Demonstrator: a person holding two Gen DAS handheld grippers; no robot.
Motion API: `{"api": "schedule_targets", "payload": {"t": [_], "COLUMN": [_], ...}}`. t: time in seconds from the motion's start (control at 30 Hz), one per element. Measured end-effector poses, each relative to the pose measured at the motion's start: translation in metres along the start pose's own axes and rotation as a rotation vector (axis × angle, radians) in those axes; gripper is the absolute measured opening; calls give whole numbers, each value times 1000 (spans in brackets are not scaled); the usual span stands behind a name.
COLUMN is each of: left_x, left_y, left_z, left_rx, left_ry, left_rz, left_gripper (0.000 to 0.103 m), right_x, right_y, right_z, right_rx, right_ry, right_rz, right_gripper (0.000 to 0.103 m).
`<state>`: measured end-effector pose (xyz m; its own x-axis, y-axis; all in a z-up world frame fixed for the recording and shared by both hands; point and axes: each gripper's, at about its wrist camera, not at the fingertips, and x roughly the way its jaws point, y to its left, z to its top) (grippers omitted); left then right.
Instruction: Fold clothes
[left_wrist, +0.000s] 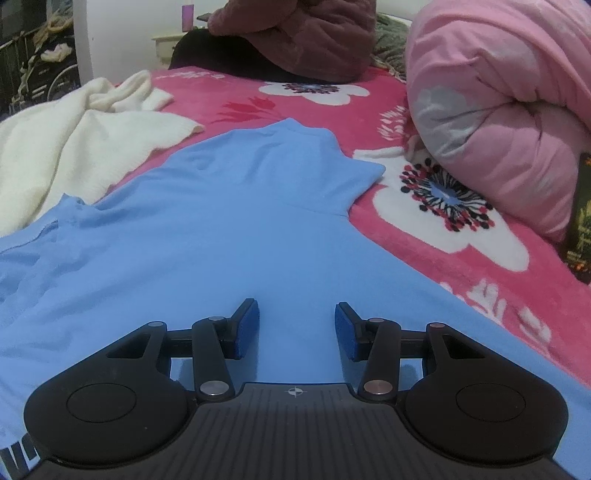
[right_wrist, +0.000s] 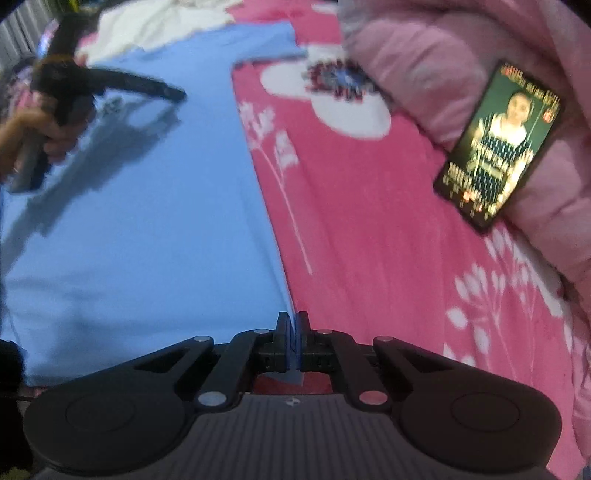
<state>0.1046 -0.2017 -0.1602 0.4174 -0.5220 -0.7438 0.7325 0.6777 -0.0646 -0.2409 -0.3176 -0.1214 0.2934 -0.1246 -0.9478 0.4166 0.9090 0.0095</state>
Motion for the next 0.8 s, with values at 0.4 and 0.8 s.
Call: {"api": "schedule_targets", "payload": {"t": [0.4,0.8], "left_x": [3,-49], "left_y": [-6,18], "left_z": [-2,-5], "left_rx": [44,-144], "left_ry": [-31,-83], "left_rz": [22,32], "left_gripper": [47,48], "right_x": [-7,-6], "right_y": [-52,-17], "right_z": [-2,12], "right_rx": [232,266], "right_ry": [87,-42], "right_rz": [66,220], "right_gripper": [37,37]}}
